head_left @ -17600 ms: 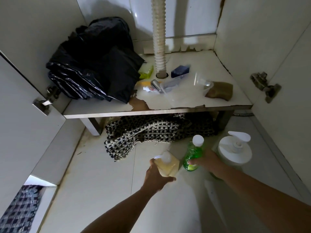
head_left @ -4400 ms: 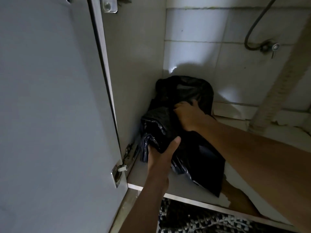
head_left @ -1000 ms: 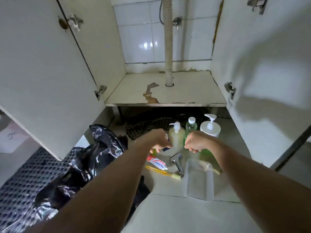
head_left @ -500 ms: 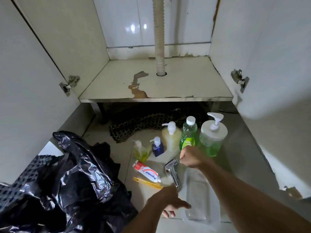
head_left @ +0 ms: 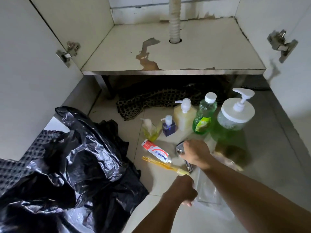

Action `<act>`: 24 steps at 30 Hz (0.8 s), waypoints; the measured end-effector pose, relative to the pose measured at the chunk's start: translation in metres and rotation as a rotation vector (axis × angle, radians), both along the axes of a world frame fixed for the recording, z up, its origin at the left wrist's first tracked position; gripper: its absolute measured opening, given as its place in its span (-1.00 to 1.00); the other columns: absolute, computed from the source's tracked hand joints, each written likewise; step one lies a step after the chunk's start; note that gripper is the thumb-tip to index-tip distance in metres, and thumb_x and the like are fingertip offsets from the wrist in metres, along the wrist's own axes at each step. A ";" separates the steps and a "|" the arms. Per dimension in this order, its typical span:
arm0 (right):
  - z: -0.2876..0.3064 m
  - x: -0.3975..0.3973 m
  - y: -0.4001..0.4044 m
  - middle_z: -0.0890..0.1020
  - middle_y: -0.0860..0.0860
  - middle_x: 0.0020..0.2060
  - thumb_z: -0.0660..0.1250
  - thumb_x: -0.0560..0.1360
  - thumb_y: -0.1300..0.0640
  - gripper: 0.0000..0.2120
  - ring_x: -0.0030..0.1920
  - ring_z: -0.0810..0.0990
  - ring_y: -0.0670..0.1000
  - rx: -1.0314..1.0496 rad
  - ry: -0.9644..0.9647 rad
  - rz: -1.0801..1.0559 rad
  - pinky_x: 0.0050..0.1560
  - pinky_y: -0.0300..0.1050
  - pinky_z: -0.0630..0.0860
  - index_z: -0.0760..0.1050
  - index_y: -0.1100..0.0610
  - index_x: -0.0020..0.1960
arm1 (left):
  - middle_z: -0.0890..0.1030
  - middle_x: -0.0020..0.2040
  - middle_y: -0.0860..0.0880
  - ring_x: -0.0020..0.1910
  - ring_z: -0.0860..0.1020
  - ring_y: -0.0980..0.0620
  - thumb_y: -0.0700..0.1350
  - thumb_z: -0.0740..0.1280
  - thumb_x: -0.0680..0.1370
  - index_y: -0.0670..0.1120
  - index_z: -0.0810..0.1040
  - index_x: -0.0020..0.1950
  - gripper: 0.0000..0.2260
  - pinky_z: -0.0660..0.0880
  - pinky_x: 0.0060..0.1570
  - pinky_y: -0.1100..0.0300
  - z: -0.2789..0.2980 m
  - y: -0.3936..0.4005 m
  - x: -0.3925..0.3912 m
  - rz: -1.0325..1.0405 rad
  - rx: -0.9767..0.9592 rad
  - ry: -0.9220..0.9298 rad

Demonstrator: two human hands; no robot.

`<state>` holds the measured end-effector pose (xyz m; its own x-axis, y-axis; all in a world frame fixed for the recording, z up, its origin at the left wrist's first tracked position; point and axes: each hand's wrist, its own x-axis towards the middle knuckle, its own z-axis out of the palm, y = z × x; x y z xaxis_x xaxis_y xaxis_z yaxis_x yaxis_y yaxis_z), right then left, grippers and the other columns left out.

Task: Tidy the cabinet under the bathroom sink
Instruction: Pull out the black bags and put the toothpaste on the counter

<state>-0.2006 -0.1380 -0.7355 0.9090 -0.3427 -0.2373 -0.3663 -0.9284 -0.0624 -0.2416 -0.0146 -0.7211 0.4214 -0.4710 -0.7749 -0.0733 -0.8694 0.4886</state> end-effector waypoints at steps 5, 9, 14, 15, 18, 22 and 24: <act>-0.002 0.005 0.011 0.62 0.03 0.12 0.29 0.46 0.10 -0.71 0.14 0.61 0.07 0.080 0.053 -0.083 0.09 -0.12 0.52 0.54 0.11 0.16 | 0.58 0.16 -0.26 0.03 0.65 -0.13 -0.31 0.20 0.49 -0.19 0.46 0.27 -0.65 0.56 0.08 0.11 -0.003 0.014 -0.001 -0.020 -0.004 -0.069; 0.017 0.009 0.001 0.63 0.06 -0.13 0.37 0.39 0.05 -0.84 -0.09 0.63 0.06 0.332 0.103 -0.300 -0.20 -0.18 0.50 0.51 0.14 -0.14 | 0.57 0.17 -0.28 -0.26 0.59 -0.10 -0.32 0.20 0.49 -0.18 0.47 0.28 -0.64 0.56 0.10 0.09 0.000 0.023 -0.005 -0.075 0.008 -0.103; 0.060 0.005 -0.012 0.48 0.01 -0.43 0.48 0.30 0.03 -0.72 -0.44 0.43 -0.04 0.571 0.080 -0.468 -0.49 -0.27 0.30 0.41 0.15 -0.29 | 0.63 -0.47 -0.01 -0.54 0.52 0.14 -0.28 0.21 0.49 -0.20 0.54 0.13 -0.75 0.59 -0.12 0.16 0.000 0.031 -0.003 -0.104 0.007 -0.082; 0.068 0.001 -0.014 0.47 0.01 -0.44 0.47 0.31 0.03 -0.73 -0.47 0.40 -0.05 0.583 0.098 -0.470 -0.50 -0.28 0.28 0.42 0.15 -0.28 | 0.54 -0.61 0.04 -0.59 0.51 0.19 -0.27 0.22 0.49 -0.19 0.53 0.11 -0.78 0.59 -0.16 0.17 0.000 0.032 -0.002 -0.125 0.014 -0.086; 0.094 -0.020 -0.016 0.47 0.00 -0.49 0.45 0.32 0.05 -0.78 -0.53 0.35 -0.05 0.583 0.151 -0.449 -0.51 -0.33 0.24 0.45 0.12 -0.32 | 0.58 -0.58 0.01 -0.63 0.49 0.22 -0.24 0.25 0.51 -0.26 0.52 0.19 -0.73 0.52 -0.35 0.27 0.001 0.039 0.000 -0.188 0.022 -0.078; 0.122 -0.059 -0.006 0.45 -0.04 -0.65 0.46 0.38 0.08 -0.75 -0.69 0.36 -0.11 0.611 0.267 -0.432 -0.61 -0.47 0.20 0.45 0.15 -0.34 | 0.70 -0.15 -0.19 -0.28 0.65 -0.03 -0.26 0.29 0.51 -0.19 0.53 0.03 -0.88 0.54 -0.27 0.25 0.004 0.056 -0.003 -0.181 0.047 -0.036; 0.121 -0.075 0.005 0.46 -0.03 -0.61 0.46 0.39 0.12 -0.78 -0.66 0.38 -0.12 0.620 0.399 -0.420 -0.60 -0.41 0.26 0.46 0.14 -0.33 | 0.68 0.02 -0.22 -0.20 0.64 -0.05 -0.24 0.24 0.53 -0.27 0.54 0.12 -0.79 0.56 -0.12 0.17 0.007 0.062 -0.007 -0.141 0.059 0.002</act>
